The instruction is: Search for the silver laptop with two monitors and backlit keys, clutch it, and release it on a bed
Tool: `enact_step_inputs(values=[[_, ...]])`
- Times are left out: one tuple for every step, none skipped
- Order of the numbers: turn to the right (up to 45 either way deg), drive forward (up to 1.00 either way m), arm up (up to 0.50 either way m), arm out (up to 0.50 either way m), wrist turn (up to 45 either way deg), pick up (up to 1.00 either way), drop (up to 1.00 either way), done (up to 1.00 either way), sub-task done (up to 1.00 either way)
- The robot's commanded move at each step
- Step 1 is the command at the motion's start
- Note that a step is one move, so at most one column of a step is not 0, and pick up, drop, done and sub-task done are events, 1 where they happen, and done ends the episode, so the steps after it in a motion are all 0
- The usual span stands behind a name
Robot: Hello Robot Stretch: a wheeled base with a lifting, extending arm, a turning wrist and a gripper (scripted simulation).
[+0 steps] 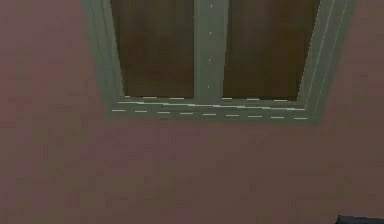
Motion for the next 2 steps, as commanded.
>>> enact_step_inputs(values=[[45.0,0.00,0.00,0.00,0.0,0.00,0.00,0.00,0.00],[45.0,0.00,0.00,0.00,0.0,0.00,0.00,0.00,0.00]])
